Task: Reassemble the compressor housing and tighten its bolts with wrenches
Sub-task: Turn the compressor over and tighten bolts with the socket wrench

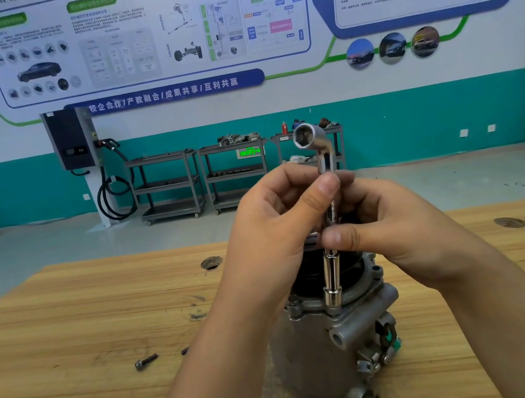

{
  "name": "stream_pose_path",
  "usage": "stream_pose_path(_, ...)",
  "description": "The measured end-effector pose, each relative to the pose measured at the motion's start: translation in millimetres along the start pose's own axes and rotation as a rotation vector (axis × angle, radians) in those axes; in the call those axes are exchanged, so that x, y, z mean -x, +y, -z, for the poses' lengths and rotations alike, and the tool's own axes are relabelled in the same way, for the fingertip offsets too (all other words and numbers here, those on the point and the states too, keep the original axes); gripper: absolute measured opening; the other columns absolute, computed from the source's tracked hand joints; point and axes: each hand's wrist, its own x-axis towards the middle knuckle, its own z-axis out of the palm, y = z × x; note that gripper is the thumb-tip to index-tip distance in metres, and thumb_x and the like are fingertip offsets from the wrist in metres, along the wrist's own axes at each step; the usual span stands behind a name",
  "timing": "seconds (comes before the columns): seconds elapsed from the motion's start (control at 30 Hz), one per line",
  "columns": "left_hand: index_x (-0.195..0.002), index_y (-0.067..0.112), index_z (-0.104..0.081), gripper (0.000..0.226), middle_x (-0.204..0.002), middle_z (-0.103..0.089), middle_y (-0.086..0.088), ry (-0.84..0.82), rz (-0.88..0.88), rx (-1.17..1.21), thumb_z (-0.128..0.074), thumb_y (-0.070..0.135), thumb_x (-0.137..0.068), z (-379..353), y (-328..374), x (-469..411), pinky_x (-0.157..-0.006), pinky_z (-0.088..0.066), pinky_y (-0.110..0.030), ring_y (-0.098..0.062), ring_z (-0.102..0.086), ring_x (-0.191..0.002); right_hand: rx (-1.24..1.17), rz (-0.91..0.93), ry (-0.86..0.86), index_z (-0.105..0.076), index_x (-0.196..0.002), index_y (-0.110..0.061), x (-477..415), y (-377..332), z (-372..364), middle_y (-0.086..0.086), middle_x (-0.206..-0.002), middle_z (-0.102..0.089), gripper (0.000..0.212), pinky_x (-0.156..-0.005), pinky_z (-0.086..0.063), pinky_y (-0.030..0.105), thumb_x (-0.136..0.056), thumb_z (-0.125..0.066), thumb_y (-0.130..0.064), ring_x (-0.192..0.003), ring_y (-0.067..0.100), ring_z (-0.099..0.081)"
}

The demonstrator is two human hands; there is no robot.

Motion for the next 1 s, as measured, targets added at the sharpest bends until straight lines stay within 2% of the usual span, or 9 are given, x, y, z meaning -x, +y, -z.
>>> stream_pose_path(0.13,-0.079,0.018,-0.069,0.013,-0.088,-0.073,-0.001,-0.02,0.023,0.003,-0.057,0.019,-0.082,-0.4,0.1,0.3,-0.072,-0.056,-0.028,-0.016,-0.068,-0.083,-0.051,0.012,-0.031,-0.074,-0.089,-0.02,0.2,0.0,1.5,-0.001,-0.085,-0.073,0.022,-0.072,-0.053,0.02,-0.068,-0.072,-0.02,-0.084,0.011,-0.069)
stream_pose_path(0.23,-0.084,0.012,-0.065,0.015,-0.087,-0.073,0.001,-0.038,0.044,0.018,-0.055,0.022,-0.086,-2.1,4.1,2.3,-0.051,-0.048,-0.015,-0.008,-0.067,-0.072,-0.08,0.012,-0.092,-0.075,-0.093,-0.018,1.7,-2.6,2.9,0.001,-0.088,-0.075,0.023,-0.075,-0.051,0.019,-0.072,-0.067,-0.026,-0.089,0.013,-0.07)
stream_pose_path(0.33,-0.081,0.017,-0.07,0.02,-0.088,-0.074,0.001,-0.031,0.058,-0.003,-0.053,0.025,-0.088,-2.5,6.6,3.0,-0.048,-0.042,-0.013,-0.008,-0.064,-0.069,-0.086,0.003,-0.094,-0.075,-0.093,-0.019,2.9,-2.9,4.3,0.002,-0.088,-0.075,0.02,-0.076,-0.052,0.018,-0.076,-0.065,-0.022,-0.09,0.014,-0.07)
stream_pose_path(0.43,-0.079,0.023,-0.074,0.028,-0.091,-0.074,-0.002,-0.036,0.06,-0.022,-0.047,0.026,-0.087,-1.2,5.2,2.3,-0.054,-0.047,-0.022,-0.022,-0.065,-0.08,-0.095,0.005,-0.07,-0.076,-0.088,-0.024,2.6,-2.2,3.1,0.0,-0.081,-0.074,0.018,-0.073,-0.052,0.017,-0.073,-0.066,-0.019,-0.083,0.012,-0.071)
stream_pose_path(0.53,-0.082,0.018,-0.076,0.029,-0.093,-0.073,-0.006,-0.033,0.067,0.016,-0.048,0.025,-0.086,-0.1,4.5,2.0,-0.072,-0.057,-0.031,-0.024,-0.069,-0.089,-0.089,0.009,-0.04,-0.075,-0.085,-0.026,1.3,-2.1,1.8,-0.001,-0.081,-0.074,0.019,-0.071,-0.052,0.018,-0.068,-0.07,-0.019,-0.081,0.012,-0.07)
stream_pose_path(0.67,-0.084,0.015,-0.073,0.022,-0.093,-0.072,-0.008,-0.015,0.039,-0.001,-0.053,0.025,-0.084,-1.5,4.9,1.6,-0.085,-0.055,-0.04,-0.029,-0.066,-0.096,-0.052,0.002,-0.014,-0.074,-0.08,-0.026,0.7,-2.1,1.3,-0.002,-0.078,-0.071,0.017,-0.068,-0.052,0.02,-0.065,-0.072,-0.018,-0.079,0.012,-0.068)
stream_pose_path(0.8,-0.083,0.015,-0.068,0.011,-0.088,-0.071,-0.006,0.022,0.009,-0.054,-0.064,0.021,-0.075,-3.8,3.7,0.8,-0.082,-0.055,-0.036,-0.02,-0.066,-0.086,-0.028,0.009,0.03,-0.068,-0.085,-0.009,0.7,-1.4,-0.2,0.004,-0.079,-0.068,0.025,-0.068,-0.054,0.021,-0.062,-0.075,-0.017,-0.078,0.013,-0.066)
stream_pose_path(0.9,-0.078,0.016,-0.068,0.007,-0.085,-0.071,-0.005,0.036,0.001,-0.073,-0.067,0.019,-0.072,-4.1,1.6,0.6,-0.075,-0.055,-0.031,-0.015,-0.065,-0.08,-0.034,0.017,0.033,-0.07,-0.088,-0.012,0.6,-2.6,-2.3,0.011,-0.085,-0.07,0.029,-0.07,-0.055,0.022,-0.06,-0.077,-0.019,-0.082,0.016,-0.068)
stream_pose_path(1.0,-0.074,0.02,-0.073,0.009,-0.084,-0.072,-0.002,0.028,0.015,-0.069,-0.064,0.021,-0.074,-2.4,0.4,-0.2,-0.078,-0.054,-0.033,-0.016,-0.066,-0.082,-0.042,0.027,0.024,-0.072,-0.087,-0.016,0.3,-1.7,-1.4,0.004,-0.083,-0.072,0.025,-0.069,-0.053,0.02,-0.063,-0.075,-0.019,-0.082,0.014,-0.069)
